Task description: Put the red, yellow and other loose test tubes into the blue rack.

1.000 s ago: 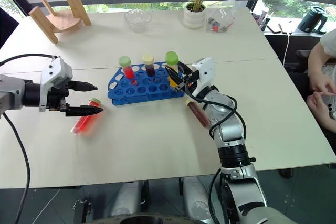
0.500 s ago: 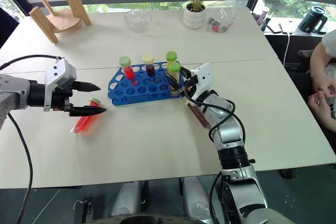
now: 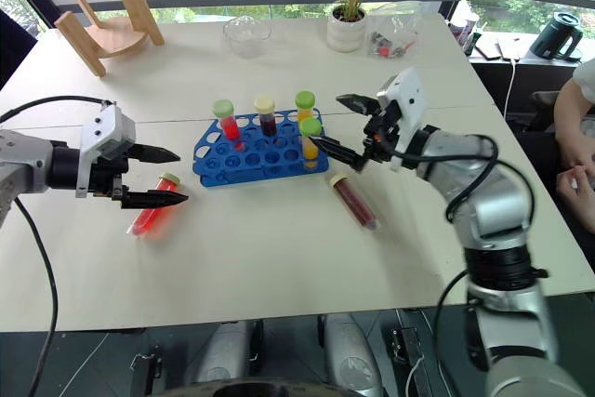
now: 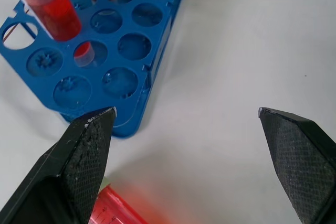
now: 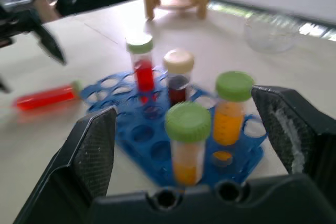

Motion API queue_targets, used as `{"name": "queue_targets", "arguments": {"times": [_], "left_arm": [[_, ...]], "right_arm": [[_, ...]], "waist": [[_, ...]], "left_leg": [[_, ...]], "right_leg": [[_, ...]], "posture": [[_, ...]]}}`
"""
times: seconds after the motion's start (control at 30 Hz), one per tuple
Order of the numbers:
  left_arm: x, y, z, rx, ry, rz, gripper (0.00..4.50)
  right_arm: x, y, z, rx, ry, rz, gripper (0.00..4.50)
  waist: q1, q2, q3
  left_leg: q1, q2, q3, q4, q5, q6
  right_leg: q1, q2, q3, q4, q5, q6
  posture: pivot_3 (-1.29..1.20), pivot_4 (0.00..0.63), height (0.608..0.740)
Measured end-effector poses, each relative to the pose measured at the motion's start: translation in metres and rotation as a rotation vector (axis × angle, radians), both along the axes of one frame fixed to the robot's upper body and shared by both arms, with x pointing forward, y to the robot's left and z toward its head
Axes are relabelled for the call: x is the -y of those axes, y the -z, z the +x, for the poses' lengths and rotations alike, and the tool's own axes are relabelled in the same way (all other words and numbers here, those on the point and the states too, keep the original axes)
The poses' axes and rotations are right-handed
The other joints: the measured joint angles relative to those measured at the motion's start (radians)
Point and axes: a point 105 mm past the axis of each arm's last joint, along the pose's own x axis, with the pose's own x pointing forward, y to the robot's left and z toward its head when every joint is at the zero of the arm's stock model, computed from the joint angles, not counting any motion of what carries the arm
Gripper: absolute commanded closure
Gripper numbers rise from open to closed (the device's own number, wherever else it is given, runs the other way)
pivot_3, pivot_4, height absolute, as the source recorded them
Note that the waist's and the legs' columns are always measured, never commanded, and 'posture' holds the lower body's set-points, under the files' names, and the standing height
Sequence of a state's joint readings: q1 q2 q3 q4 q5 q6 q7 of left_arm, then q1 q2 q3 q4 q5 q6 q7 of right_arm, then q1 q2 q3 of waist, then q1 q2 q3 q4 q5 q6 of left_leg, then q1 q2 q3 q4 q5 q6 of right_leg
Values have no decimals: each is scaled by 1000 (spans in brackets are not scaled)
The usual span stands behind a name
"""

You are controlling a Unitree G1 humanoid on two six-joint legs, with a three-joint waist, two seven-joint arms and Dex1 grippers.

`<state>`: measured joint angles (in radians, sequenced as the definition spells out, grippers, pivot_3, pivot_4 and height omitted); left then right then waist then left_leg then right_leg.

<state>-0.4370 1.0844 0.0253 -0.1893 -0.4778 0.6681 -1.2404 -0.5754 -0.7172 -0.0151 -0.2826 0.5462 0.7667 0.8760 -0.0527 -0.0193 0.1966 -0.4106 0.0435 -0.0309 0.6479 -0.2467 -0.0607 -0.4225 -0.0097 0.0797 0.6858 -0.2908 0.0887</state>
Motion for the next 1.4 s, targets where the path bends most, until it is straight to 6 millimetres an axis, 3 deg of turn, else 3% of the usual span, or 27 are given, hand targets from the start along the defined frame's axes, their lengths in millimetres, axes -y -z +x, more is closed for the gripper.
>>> {"name": "queue_targets", "arguments": {"times": [0.1, 0.17, 0.3, 0.5, 0.8, 0.9, 1.0, 1.07, 1.27, 1.33, 1.4], "left_arm": [[4, 3, -7, 6, 32, 43, 0], [3, 11, -15, -3, 51, 96, 0], [3, 24, -25, -4, 72, 154, 0], [25, 25, -34, 48, 88, 118, 0], [40, 34, -30, 71, 48, 41, 0], [45, 37, -28, 65, 51, 23, 0], [44, 42, -25, 53, 41, 24, 0], [41, 42, -23, 58, 32, 26, 0], [33, 44, -18, 47, 18, 28, 0], [29, 45, -17, 31, 13, 31, 0], [23, 45, -15, 8, -2, 26, 0]], "right_arm": [[11, 22, -9, -209, -12, -157, 39], [12, 36, -6, -382, 23, -251, 39], [17, 47, 3, -595, 113, -372, 39], [23, 61, 16, -691, 123, -559, 39], [18, 78, 34, -763, 133, -640, 39], [18, 82, 38, -701, 125, -715, 1387], [26, 86, 37, -649, 116, -773, 3044], [31, 89, 32, -648, 90, -784, 3664], [42, 91, 21, -539, 7, -778, 3670], [36, 90, 11, -494, -76, -721, 3670], [10, 78, -5, -469, -219, -545, 3670]], "waist": [[0, 0, 0], [-12, 1, 0], [-17, 1, 0], [-7, 0, 1], [-18, -2, -1], [-17, -3, -2], [-13, -4, -2], [-9, -4, -3], [18, -6, -4], [18, -6, -3], [11, -5, -2]], "left_leg": [[0, 0, 1, 0, 0, 0], [1, 0, 3, 0, 0, 1], [1, 0, 3, 0, 0, 1], [-2, 0, 3, 0, -1, 2], [1, 0, 3, 1, -1, 3], [2, 0, 2, 2, -1, 3], [2, 0, 1, 2, -1, 3], [2, 0, 1, 1, -1, 3], [2, 0, 0, 2, -2, 3], [2, 0, 1, 3, -2, 3], [2, 0, 1, 3, -2, 3]], "right_leg": [[0, 0, 1, 0, 0, 0], [-1, 0, 2, 0, 0, 0], [-2, 0, 2, 0, 0, 0], [-2, -1, 2, -2, 0, 0], [0, 0, 1, -2, 0, 0], [2, 0, 1, -2, 0, 0], [3, 0, 0, -2, 0, 0], [3, 0, 0, -2, 0, 0], [5, -1, -1, -5, 0, 1], [5, -1, 0, -5, 0, 1], [5, -1, 0, -5, 0, 1]], "posture": [[0, 150, 740], [0, 150, 740], [0, 150, 740], [0, 150, 740], [0, 150, 740], [0, 150, 740], [0, 150, 740], [0, 150, 740], [0, 150, 740], [0, 150, 740], [0, 150, 740]]}}
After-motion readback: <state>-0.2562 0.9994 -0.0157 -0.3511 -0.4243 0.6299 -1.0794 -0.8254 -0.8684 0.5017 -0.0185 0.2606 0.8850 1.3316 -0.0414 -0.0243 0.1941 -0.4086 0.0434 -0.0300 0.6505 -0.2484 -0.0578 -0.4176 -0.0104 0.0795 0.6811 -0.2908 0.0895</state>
